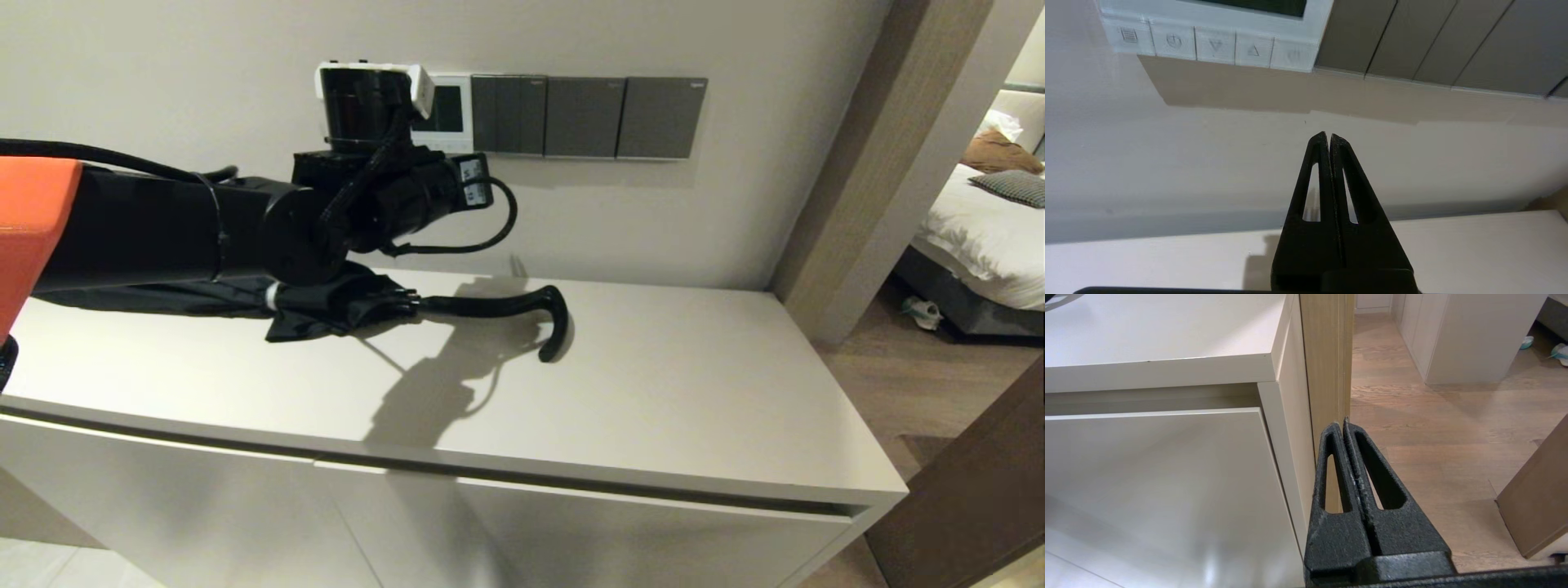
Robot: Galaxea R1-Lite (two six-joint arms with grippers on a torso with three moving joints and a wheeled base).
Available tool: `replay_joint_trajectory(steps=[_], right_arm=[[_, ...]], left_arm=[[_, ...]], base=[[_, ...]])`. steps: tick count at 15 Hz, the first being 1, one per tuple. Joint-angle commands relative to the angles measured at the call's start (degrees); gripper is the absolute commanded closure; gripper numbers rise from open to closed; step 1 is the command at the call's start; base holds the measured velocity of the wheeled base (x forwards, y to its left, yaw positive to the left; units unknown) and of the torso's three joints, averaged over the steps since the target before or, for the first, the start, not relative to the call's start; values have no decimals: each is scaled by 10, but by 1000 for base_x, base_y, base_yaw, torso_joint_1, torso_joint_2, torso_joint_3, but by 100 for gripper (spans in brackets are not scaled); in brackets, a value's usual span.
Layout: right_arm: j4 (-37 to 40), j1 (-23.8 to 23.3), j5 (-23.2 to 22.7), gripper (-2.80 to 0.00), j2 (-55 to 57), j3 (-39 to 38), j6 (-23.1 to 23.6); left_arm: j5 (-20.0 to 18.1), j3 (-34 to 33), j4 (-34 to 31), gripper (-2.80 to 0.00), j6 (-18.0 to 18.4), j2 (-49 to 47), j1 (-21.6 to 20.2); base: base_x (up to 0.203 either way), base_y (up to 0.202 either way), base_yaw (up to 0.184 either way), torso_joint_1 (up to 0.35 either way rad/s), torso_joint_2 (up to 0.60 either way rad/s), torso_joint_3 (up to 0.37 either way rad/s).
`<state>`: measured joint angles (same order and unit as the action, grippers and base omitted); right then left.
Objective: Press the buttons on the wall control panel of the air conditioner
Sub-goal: Turn on the central air conditioner
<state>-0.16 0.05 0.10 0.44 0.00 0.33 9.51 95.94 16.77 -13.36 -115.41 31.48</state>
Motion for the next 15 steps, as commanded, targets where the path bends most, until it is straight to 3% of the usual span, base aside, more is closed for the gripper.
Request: replay_joint_trajectory(steps=[1,15], right_arm=[[0,0,0,0,1,-2,0],[0,0,0,0,1,-2,0]], left_arm=[[1,5,1,0,-1,-3,-5],[2,63,-8,0,1,-33,-16]], base=[[0,0,0,0,0,0],[0,0,0,0,0,0]])
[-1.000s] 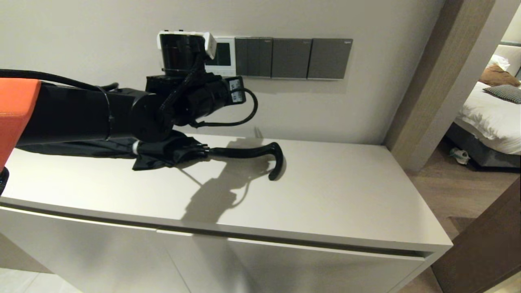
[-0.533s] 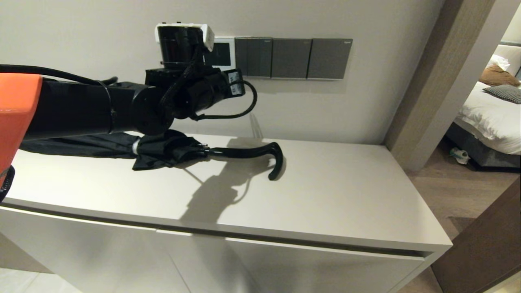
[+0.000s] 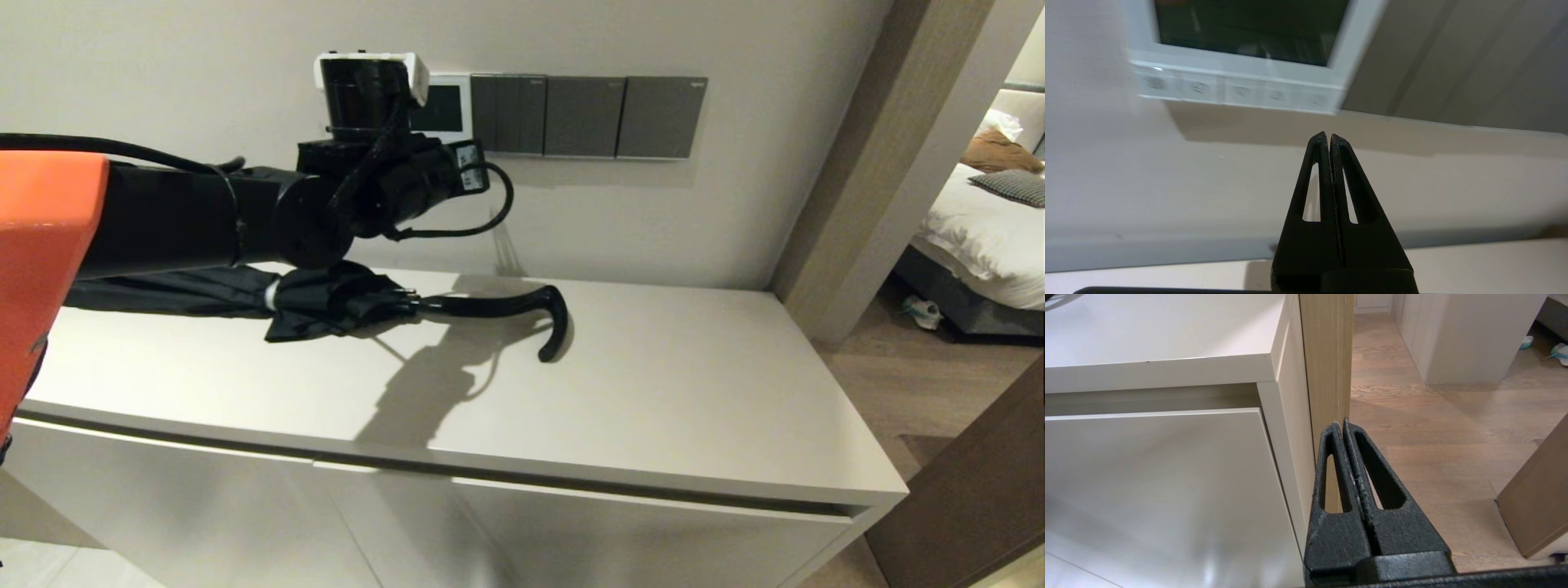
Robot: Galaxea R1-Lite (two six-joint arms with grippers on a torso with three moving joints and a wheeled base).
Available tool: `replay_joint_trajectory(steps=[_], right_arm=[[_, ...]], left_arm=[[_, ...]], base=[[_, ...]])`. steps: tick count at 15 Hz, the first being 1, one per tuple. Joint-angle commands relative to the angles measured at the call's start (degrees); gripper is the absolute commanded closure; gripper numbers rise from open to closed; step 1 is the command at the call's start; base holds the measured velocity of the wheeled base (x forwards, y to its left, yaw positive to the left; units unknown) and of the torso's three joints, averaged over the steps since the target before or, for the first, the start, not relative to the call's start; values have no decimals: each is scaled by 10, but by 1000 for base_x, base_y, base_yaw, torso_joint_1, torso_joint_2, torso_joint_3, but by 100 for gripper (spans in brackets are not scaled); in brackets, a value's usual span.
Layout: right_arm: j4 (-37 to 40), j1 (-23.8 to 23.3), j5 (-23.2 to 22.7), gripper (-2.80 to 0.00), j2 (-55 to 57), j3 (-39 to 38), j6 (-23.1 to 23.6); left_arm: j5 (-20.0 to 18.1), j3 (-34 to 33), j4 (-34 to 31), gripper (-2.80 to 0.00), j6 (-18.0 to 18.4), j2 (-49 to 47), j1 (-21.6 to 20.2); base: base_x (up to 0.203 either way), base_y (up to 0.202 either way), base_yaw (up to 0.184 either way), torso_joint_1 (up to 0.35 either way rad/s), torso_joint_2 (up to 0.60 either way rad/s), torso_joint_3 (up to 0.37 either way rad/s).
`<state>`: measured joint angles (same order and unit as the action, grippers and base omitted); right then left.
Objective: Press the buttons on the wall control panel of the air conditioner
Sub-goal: Turn on the central air conditioner
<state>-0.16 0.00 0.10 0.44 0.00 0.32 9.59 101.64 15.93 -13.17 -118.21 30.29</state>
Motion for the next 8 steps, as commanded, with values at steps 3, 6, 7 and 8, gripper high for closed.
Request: replay_joint_trajectory(steps=[3,6,7,8], right_arm=[[1,1,-1,0,1,-2,0],[0,0,0,0,1,-2,0],[0,0,0,0,1,-2,0],[0,0,0,0,1,-2,0]], left_arm=[[1,15,0,0,-1,-11,-12],[1,25,0,0,0,-15,-15],[1,25,0,0,0,-15,-15],[1,25,0,0,0,-15,-15]], base=[[0,0,0,0,0,0],[0,0,0,0,0,0],[0,0,0,0,0,0],[0,0,0,0,0,0]])
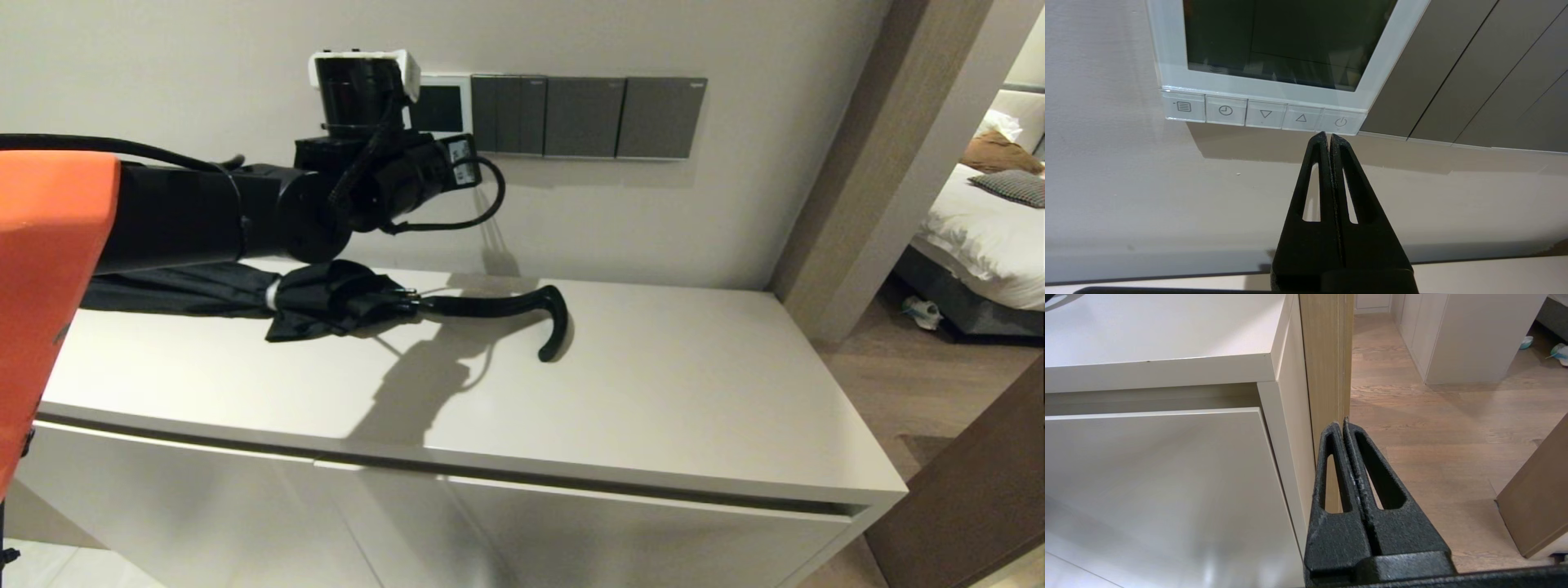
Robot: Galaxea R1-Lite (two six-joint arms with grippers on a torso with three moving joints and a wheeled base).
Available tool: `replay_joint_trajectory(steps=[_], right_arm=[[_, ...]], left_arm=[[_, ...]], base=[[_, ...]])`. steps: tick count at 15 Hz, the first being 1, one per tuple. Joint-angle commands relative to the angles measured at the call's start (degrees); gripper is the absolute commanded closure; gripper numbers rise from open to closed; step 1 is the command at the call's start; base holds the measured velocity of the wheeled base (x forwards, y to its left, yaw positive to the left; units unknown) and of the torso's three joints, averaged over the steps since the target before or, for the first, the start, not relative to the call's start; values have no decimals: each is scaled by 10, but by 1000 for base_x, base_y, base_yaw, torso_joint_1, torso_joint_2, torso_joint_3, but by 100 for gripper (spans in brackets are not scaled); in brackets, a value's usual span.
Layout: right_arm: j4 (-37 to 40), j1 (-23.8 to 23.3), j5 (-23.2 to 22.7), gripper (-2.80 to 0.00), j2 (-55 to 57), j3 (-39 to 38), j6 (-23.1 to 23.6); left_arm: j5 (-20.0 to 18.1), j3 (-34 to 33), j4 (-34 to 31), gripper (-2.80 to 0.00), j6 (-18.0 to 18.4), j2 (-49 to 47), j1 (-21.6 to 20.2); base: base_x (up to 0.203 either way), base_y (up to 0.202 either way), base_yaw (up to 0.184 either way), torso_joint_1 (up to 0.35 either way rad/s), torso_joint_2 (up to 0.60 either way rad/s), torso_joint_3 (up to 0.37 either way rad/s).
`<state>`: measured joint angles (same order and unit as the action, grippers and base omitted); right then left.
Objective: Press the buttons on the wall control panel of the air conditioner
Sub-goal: Turn on the central air conditioner
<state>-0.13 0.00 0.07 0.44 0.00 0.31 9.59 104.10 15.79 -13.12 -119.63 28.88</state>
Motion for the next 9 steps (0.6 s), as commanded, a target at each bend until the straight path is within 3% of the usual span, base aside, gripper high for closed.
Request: replay_joint_trajectory(steps=[1,9], right_arm=[[0,0,0,0,1,-2,0],[0,1,0,0,1,-2,0]], left_arm=[[1,0,1,0,-1,-1,-1],[1,29,-2,0,0,-20,-1]], base=[[0,0,0,0,0,0],[0,0,0,0,0,0]])
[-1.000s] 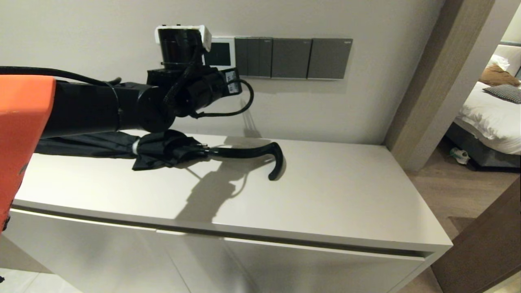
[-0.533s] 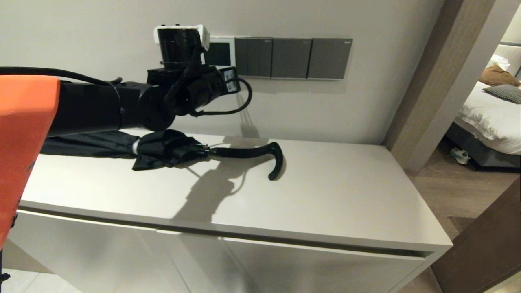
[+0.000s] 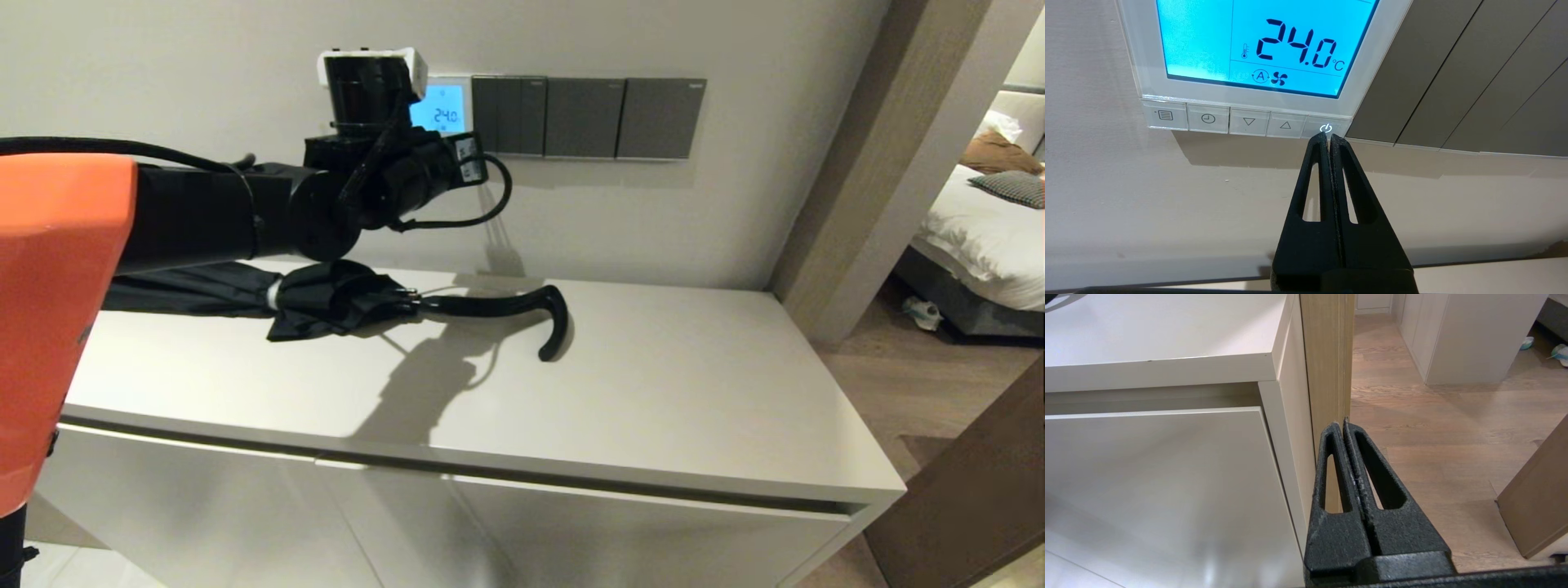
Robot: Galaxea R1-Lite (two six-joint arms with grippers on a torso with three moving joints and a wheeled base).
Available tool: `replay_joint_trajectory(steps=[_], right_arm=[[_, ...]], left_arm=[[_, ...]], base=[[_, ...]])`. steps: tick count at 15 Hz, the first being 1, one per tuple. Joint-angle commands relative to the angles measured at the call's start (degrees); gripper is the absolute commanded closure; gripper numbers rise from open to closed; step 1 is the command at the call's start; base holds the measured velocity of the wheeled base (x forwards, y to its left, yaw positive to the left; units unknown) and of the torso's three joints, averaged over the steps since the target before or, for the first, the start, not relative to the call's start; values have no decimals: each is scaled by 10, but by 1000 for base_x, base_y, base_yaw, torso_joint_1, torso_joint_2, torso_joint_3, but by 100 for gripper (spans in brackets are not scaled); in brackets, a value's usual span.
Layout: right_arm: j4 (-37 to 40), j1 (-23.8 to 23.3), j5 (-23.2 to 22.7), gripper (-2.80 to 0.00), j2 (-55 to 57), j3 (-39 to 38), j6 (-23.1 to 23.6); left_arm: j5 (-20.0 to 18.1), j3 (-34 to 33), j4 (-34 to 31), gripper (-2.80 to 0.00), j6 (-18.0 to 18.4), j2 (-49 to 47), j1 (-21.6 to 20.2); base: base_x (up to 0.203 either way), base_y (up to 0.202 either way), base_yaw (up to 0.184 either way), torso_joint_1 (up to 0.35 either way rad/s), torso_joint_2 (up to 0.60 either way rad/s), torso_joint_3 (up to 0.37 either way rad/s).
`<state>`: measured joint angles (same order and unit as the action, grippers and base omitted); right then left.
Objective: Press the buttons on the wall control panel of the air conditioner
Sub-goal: Turn on the central air conditioner
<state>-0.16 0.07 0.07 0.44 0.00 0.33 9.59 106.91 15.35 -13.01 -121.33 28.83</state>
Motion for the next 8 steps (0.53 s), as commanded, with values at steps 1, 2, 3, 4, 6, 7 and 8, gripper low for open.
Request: replay_joint_trajectory(steps=[1,2,3,4,6,7,8], right_arm=[[0,0,0,0,1,-2,0],[0,0,0,0,1,-2,0],[0,0,0,0,1,-2,0],[0,0,0,0,1,-2,0],[0,0,0,0,1,-2,0],[0,0,0,0,1,-2,0],[0,-1,0,0,1,-2,0]], left_arm=[[1,-6,3,0,-2,-2,0],[1,-7,4,0,-3,-2,0],[1,-7,4,0,-3,-2,0],[1,-7,4,0,-3,-2,0],[0,-46,9,0,-3,26,0],[0,-65,12,0,-3,41,1],[0,-69,16,0,-2,44,1]], base=[[0,0,0,0,0,0],[0,0,0,0,0,0],[0,0,0,0,0,0],[0,0,0,0,0,0],[0,0,0,0,0,0],[0,0,0,0,0,0],[0,0,0,0,0,0]])
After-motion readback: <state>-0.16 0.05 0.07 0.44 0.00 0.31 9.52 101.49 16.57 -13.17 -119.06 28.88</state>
